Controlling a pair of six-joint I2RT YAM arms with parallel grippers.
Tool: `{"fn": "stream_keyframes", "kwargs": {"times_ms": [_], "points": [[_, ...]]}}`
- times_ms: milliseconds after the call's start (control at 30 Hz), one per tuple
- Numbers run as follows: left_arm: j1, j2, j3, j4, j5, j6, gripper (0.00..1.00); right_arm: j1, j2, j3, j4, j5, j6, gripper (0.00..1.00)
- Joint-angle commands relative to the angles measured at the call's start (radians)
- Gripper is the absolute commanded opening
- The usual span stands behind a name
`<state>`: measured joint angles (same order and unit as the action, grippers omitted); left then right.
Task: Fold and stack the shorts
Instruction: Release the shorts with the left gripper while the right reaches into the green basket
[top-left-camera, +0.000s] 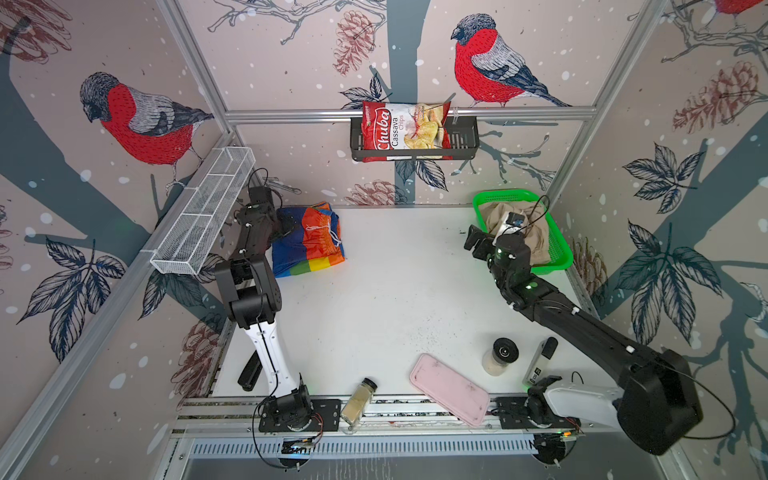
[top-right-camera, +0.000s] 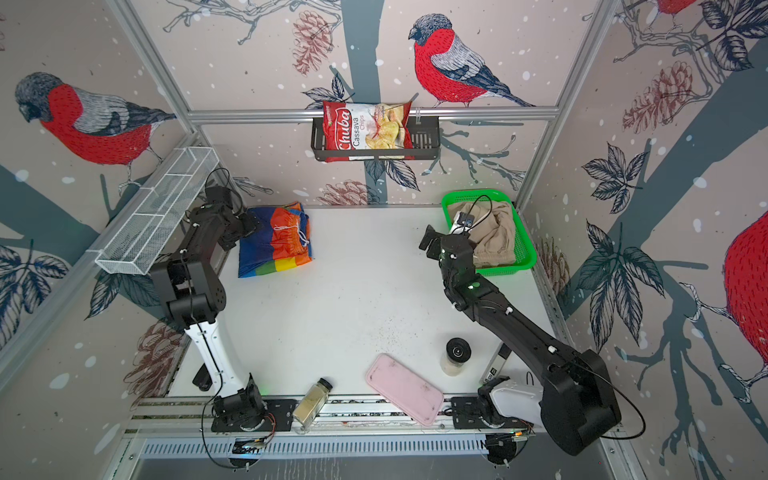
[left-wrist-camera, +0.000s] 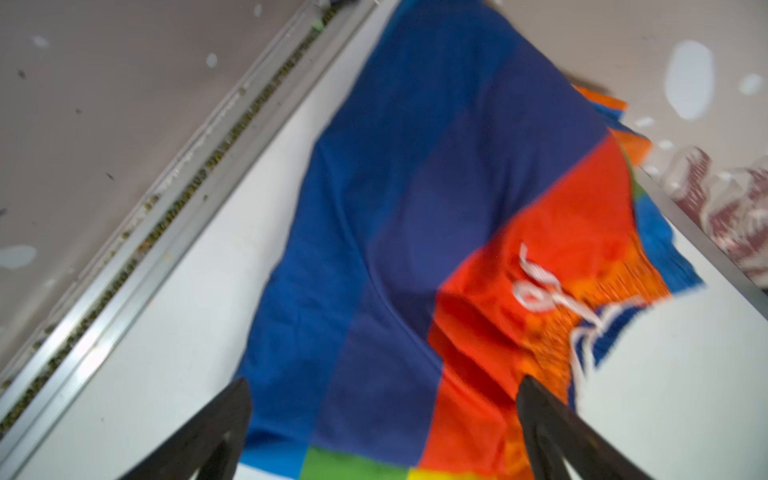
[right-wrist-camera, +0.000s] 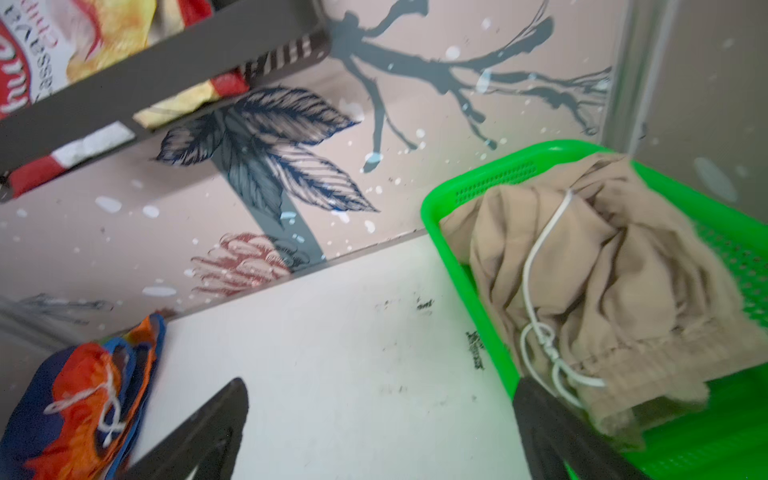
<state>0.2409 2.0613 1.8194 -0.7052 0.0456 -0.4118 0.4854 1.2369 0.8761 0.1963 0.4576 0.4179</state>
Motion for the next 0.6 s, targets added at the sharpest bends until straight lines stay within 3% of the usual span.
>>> {"fn": "stream_keyframes", "kwargs": {"times_ms": [0,233,467,567], "points": [[-0.032,-0.071,-0.079,0.051,0.033,0.01,0.98,-0.073,0.065,0.112,-0.11,0.04,0.005,1.0],[-0.173,-0.224,-0.184,0.042,0.064,0.014,0.97,-0.279,0.28,0.321,-0.364,0.006,0.072,1.0],[-0.253,-0.402,-0.344,0.16,0.277,0.036,0.95,-0.417,0.5,0.404,-0.474,-0.047,0.084,1.0],[-0.261,-0.464,-0.437,0.273,0.338,0.032,0.88,-0.424,0.604,0.451,-0.493,-0.065,0.06,0.97]]}}
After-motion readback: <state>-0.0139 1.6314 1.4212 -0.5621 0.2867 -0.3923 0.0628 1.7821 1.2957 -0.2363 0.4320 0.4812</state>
